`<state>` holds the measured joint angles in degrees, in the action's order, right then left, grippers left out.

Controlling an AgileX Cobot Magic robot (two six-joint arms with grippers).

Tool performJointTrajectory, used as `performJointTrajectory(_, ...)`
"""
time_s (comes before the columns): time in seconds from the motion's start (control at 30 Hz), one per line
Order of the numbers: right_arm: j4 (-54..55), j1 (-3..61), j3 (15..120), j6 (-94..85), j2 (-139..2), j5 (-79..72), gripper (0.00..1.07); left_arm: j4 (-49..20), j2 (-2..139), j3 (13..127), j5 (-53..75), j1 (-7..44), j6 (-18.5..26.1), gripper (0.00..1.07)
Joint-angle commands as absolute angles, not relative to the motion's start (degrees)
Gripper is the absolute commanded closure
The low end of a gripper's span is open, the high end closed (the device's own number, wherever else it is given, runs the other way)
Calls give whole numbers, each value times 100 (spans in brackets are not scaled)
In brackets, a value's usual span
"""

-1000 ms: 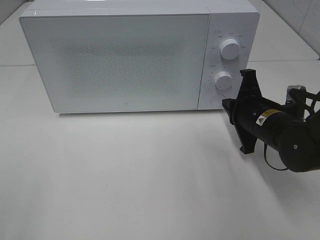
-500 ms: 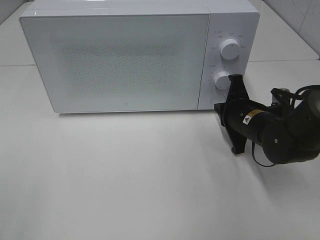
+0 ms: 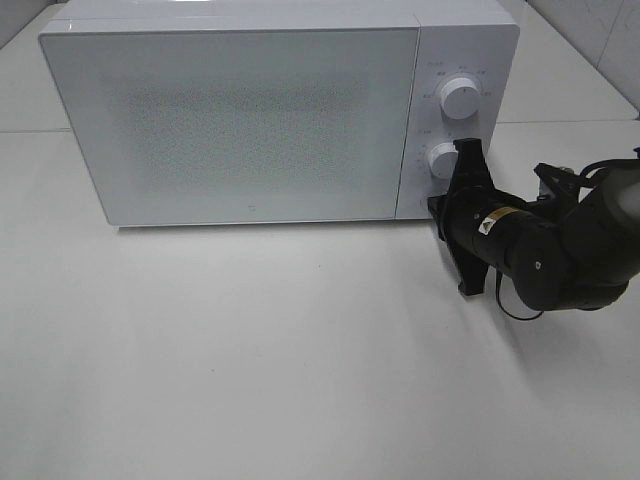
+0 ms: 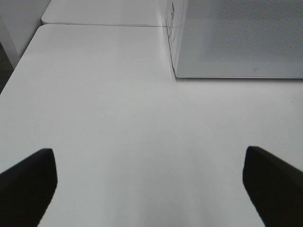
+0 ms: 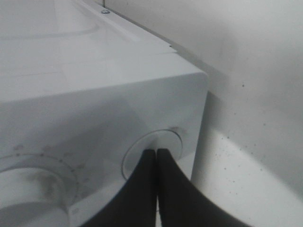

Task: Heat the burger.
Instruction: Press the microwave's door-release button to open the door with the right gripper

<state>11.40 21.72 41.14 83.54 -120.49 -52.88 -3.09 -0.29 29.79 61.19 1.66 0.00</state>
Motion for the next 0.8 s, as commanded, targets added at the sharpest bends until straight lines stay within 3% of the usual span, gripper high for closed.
performJointTrajectory(0.03, 1129, 2194, 4240, 8262, -12124, -5300, 107, -315, -57, 2956, 6136, 149, 0, 7)
performJointTrajectory(0.8, 1455, 2194, 4509, 7895, -12124, -6388, 107, -315, -57, 2956, 6136, 149, 0, 7)
